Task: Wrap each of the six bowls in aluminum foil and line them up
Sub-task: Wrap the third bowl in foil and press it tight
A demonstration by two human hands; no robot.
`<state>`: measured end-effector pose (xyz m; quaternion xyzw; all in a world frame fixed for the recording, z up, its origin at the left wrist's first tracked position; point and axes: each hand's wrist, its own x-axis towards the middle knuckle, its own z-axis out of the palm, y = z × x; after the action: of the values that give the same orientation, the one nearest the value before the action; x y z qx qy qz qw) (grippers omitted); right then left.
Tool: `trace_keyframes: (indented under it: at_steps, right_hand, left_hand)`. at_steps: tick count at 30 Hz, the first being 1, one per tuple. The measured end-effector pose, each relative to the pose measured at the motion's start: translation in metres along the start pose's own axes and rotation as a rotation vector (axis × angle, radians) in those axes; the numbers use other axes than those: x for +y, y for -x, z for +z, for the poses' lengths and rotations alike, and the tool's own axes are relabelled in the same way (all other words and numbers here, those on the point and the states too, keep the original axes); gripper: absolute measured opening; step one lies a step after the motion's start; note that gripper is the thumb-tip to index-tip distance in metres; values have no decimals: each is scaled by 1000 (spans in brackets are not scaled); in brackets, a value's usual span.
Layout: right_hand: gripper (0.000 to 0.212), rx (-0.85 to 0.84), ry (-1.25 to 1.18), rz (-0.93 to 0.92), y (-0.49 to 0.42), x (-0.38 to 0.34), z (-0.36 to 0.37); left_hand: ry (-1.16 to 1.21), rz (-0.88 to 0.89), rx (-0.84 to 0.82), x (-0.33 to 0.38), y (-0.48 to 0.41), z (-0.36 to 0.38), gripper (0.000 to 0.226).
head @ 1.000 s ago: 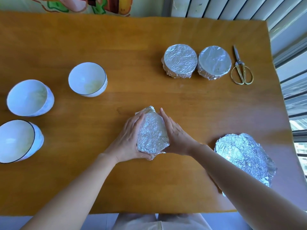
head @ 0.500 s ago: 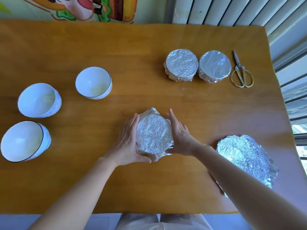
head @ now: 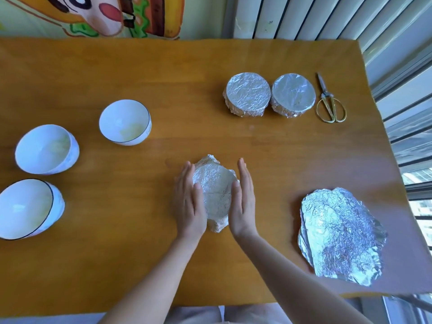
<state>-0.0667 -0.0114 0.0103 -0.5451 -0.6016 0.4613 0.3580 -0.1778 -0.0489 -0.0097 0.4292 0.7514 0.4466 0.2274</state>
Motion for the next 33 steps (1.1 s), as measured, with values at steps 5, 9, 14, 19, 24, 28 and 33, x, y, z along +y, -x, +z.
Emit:
trace_keyframes:
  at_steps: [5, 9, 14, 19, 24, 28, 33]
  right_hand:
    - [51, 127, -181, 84, -3, 16, 15]
    - [45, 183, -255, 98, -5, 23, 23]
    - [44, 227, -266, 119, -6, 28, 28]
    - [46, 183, -250, 114, -6, 28, 25]
    - [54, 114, -141, 31, -14, 27, -6]
    - [45, -35, 34, -228, -47, 6, -29]
    - [32, -460, 270, -549, -85, -8, -9]
  left_hand:
    - [68, -30, 37, -8, 0, 10, 58]
    - [74, -10, 79, -14, -3, 16, 57]
    - [15, 18, 96, -21, -3, 17, 59]
    - [-44, 41, 30, -18, -3, 12, 80]
    - [-273, 197, -95, -12, 2, -16, 95]
    - [-392, 289, -170, -7, 12, -24, 109]
    - [-520, 330, -191, -7, 13, -12, 114]
